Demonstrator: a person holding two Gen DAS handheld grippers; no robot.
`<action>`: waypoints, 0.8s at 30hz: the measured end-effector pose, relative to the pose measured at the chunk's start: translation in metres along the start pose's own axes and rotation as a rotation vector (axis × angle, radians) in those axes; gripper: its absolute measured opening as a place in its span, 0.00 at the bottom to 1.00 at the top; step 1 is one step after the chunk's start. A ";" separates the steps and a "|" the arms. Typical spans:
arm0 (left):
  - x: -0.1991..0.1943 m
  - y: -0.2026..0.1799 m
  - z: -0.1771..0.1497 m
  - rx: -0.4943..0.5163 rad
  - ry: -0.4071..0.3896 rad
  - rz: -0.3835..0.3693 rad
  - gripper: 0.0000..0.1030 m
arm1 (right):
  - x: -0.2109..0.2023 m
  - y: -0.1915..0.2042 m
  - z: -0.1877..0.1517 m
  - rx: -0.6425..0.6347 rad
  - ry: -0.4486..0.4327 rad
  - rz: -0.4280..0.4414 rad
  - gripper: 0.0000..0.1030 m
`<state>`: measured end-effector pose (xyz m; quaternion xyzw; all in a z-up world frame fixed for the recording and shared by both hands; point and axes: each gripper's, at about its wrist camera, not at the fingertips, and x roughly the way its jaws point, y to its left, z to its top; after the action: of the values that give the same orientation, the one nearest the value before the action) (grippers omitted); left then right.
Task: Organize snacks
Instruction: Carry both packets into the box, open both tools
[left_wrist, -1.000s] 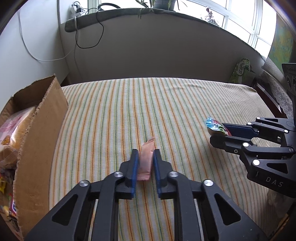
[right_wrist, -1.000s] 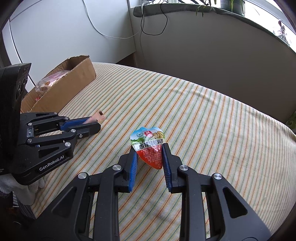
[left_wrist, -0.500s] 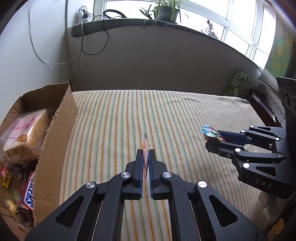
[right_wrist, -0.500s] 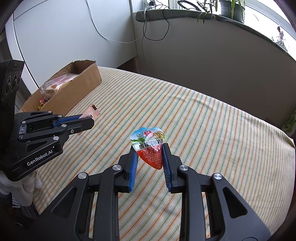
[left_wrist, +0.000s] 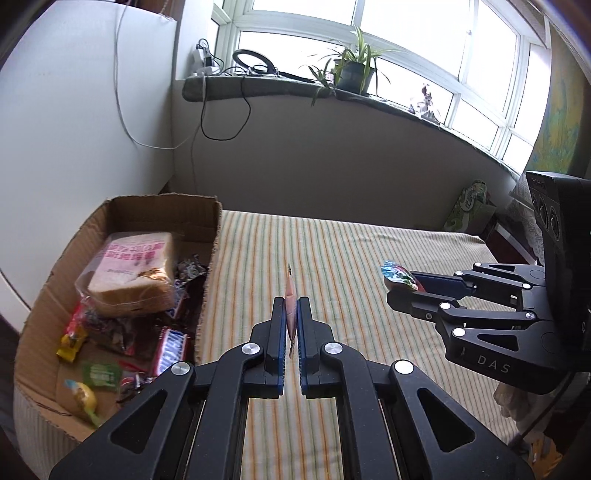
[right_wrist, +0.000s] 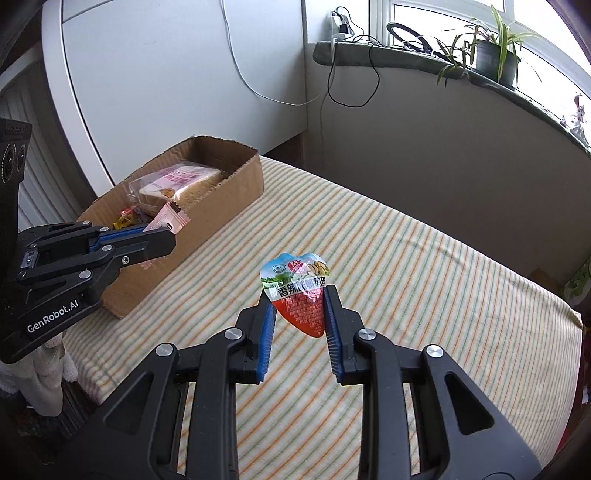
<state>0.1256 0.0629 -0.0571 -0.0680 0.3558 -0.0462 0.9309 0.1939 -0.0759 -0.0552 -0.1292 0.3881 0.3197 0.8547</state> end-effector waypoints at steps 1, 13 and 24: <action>-0.004 0.005 0.000 -0.007 -0.007 0.005 0.04 | 0.001 0.006 0.003 -0.006 -0.001 0.002 0.25; -0.039 0.067 -0.010 -0.096 -0.053 0.061 0.04 | 0.020 0.056 0.039 -0.048 0.002 0.032 0.25; -0.050 0.116 -0.017 -0.144 -0.067 0.117 0.04 | 0.059 0.086 0.085 -0.060 0.016 0.050 0.26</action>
<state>0.0810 0.1827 -0.0553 -0.1155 0.3304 0.0361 0.9361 0.2164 0.0557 -0.0406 -0.1477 0.3884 0.3516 0.8389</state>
